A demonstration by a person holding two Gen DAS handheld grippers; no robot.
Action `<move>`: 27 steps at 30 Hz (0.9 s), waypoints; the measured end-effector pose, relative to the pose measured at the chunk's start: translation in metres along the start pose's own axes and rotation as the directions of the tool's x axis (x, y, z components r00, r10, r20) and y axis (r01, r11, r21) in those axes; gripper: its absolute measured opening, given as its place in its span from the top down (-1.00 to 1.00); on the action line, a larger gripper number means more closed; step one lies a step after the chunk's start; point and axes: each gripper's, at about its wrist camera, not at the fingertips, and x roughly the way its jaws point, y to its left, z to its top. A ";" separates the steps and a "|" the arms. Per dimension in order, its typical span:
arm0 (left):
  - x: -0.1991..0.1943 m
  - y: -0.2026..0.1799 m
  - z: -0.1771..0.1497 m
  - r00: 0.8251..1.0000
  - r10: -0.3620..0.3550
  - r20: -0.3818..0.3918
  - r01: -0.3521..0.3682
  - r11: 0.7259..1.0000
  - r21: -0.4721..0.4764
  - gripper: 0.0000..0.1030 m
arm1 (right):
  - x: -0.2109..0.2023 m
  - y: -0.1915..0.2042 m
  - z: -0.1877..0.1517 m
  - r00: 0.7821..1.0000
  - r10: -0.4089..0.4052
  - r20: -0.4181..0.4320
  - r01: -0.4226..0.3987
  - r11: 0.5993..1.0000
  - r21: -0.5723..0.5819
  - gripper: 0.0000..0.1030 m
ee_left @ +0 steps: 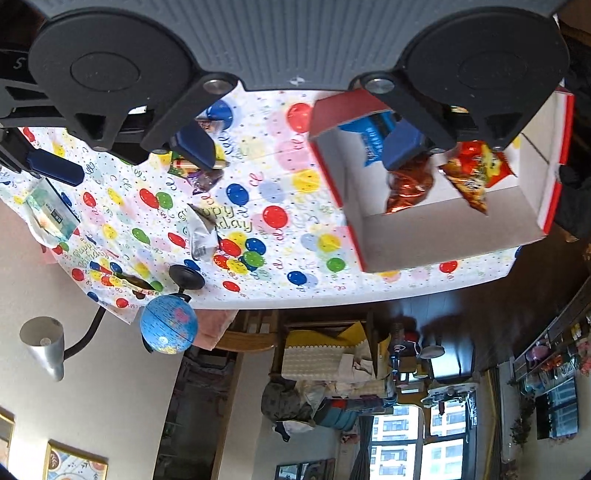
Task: Organize snacks
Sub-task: 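Withdraw both tools from the box toward the remaining snacks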
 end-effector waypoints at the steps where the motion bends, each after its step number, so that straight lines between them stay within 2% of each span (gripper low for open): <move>1: 0.003 -0.007 0.000 1.000 0.001 0.001 -0.001 1.000 0.000 -0.94 | 0.000 -0.007 0.000 1.000 0.001 -0.002 -0.001 1.000 0.001 -0.97; 6: 0.019 -0.040 0.000 0.999 0.032 -0.006 -0.032 0.999 0.010 -0.95 | 0.001 -0.041 -0.003 1.000 0.000 -0.018 0.000 1.000 -0.014 -0.99; 10: 0.038 -0.063 0.001 0.999 0.027 -0.029 -0.026 1.000 0.007 -0.95 | 0.008 -0.067 -0.005 0.999 -0.003 -0.047 0.001 1.000 -0.027 -0.99; 15: 0.070 -0.082 0.002 0.995 0.002 -0.102 -0.005 1.000 -0.029 -0.95 | 0.019 -0.097 -0.009 0.996 -0.006 -0.086 0.001 0.998 -0.063 -0.99; 22: 0.101 -0.101 0.003 0.993 -0.016 -0.119 0.010 0.999 -0.054 -0.95 | 0.041 -0.128 -0.015 0.991 0.004 -0.135 -0.018 0.995 -0.098 -0.97; 27: 0.124 -0.104 0.000 0.988 0.039 -0.148 -0.048 0.997 -0.064 -0.95 | 0.059 -0.140 -0.018 0.987 0.013 -0.161 -0.036 0.990 -0.138 -0.94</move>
